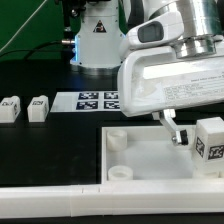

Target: Assemble one leg

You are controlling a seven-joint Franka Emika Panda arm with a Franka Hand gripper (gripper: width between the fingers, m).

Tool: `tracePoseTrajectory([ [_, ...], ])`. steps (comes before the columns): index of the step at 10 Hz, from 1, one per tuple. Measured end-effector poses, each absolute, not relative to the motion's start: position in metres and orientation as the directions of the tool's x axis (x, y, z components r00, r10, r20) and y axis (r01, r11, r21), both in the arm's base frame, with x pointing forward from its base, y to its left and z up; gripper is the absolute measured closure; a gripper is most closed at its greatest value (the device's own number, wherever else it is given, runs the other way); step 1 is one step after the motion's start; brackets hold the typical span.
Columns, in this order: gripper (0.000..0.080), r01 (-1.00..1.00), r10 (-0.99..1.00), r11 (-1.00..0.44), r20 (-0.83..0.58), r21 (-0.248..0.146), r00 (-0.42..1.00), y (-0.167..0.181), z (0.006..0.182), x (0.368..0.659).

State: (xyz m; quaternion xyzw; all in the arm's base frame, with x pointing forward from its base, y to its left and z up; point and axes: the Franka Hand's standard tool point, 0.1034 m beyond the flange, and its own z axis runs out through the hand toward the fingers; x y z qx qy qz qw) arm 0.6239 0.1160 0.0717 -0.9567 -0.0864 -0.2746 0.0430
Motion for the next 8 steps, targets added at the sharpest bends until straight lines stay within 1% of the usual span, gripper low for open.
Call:
tracePoseTrajectory([
  [1,0.0182,0.189,0.142,-0.981,0.533,-0.034,0.834,0.1159,0.0717,0.6239],
  [2,0.0155,0.190,0.143,-0.981,0.533,-0.034,0.834,0.1159,0.0717,0.6239],
  [3,0.0151,0.190,0.144,-0.981,0.533,-0.034,0.834,0.1159,0.0717,0.6239],
  [8,0.0150,0.193,0.148,-0.981,0.525,-0.032,0.838,0.1155,0.0720,0.6236],
])
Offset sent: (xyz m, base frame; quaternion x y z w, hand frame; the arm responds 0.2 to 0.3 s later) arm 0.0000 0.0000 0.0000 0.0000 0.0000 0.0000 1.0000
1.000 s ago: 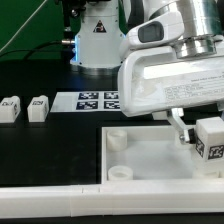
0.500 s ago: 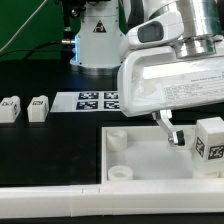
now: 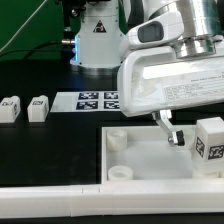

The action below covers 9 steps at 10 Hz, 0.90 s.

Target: Assemble one leg

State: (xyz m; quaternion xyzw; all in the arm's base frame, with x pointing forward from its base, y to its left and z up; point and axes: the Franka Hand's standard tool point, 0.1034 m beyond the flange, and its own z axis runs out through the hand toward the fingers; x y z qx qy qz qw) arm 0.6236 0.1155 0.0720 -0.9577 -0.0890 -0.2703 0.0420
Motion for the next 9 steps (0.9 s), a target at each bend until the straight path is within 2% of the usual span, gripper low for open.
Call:
tracePoseTrajectory([
  [3,0.0150,0.195,0.159,-0.980,0.433,-0.039,0.887,0.113,0.092,0.626],
  [5,0.0150,0.203,0.178,-0.977,0.294,-0.059,0.939,0.119,0.092,0.627],
  [9,0.0150,0.207,0.217,-0.973,-0.096,-0.106,0.971,0.121,0.085,0.621],
])
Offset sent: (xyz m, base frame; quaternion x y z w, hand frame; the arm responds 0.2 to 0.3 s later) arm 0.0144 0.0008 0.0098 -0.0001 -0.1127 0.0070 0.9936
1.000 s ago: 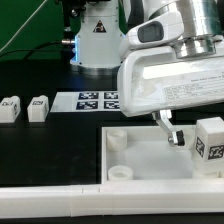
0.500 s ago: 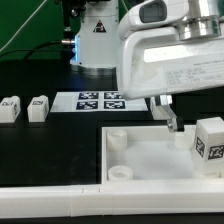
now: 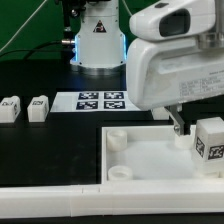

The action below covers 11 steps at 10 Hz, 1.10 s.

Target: Assemble one leg

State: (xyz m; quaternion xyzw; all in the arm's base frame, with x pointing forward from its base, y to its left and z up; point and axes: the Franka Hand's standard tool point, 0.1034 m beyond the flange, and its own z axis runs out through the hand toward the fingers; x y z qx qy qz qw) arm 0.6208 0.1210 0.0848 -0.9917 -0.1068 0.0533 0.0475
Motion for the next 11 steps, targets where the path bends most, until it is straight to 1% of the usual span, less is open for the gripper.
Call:
tracePoseTrajectory([
  [1,0.0150,0.205,0.220,-0.972,-0.133,-0.114,0.967,0.1222,0.0856,0.6298],
  [2,0.0150,0.205,0.217,-0.972,-0.101,-0.111,0.971,0.1228,0.0843,0.6363],
  [7,0.0150,0.207,0.217,-0.972,-0.087,-0.110,0.972,0.1233,0.0837,0.6389],
  [9,0.0423,0.207,0.217,-0.972,-0.087,-0.110,0.972,0.1233,0.0837,0.6389],
  [10,0.0496,0.206,0.215,-0.973,-0.086,-0.109,0.973,0.1219,0.0839,0.6393],
  [11,0.0496,0.205,0.214,-0.973,-0.086,-0.108,0.973,0.1210,0.0838,0.6394],
])
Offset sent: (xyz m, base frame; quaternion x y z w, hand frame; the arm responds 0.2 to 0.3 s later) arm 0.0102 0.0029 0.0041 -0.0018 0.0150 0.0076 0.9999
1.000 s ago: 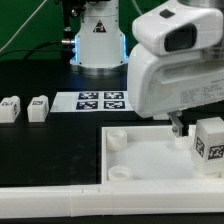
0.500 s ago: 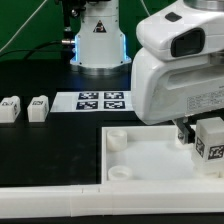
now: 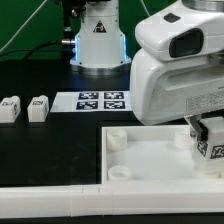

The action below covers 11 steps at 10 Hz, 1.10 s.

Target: Assemble one leg

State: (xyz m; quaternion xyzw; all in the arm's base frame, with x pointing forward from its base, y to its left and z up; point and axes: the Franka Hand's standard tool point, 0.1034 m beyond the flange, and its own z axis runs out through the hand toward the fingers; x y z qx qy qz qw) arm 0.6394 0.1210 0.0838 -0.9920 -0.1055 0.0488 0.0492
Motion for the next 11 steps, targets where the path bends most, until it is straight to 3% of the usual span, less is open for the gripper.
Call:
tracePoseTrajectory([
  [4,0.0496,0.134,0.143,-0.985,-0.078,-0.107,0.987,0.119,0.083,0.641],
  [7,0.0499,-0.279,-0.276,-0.953,-0.035,-0.117,0.960,0.114,0.082,0.640],
  [9,0.0499,-0.564,-0.561,-0.805,-0.072,-0.185,0.824,0.108,0.083,0.637],
  [11,0.0499,-0.679,-0.673,-0.716,-0.097,-0.163,0.733,0.108,0.082,0.635],
])
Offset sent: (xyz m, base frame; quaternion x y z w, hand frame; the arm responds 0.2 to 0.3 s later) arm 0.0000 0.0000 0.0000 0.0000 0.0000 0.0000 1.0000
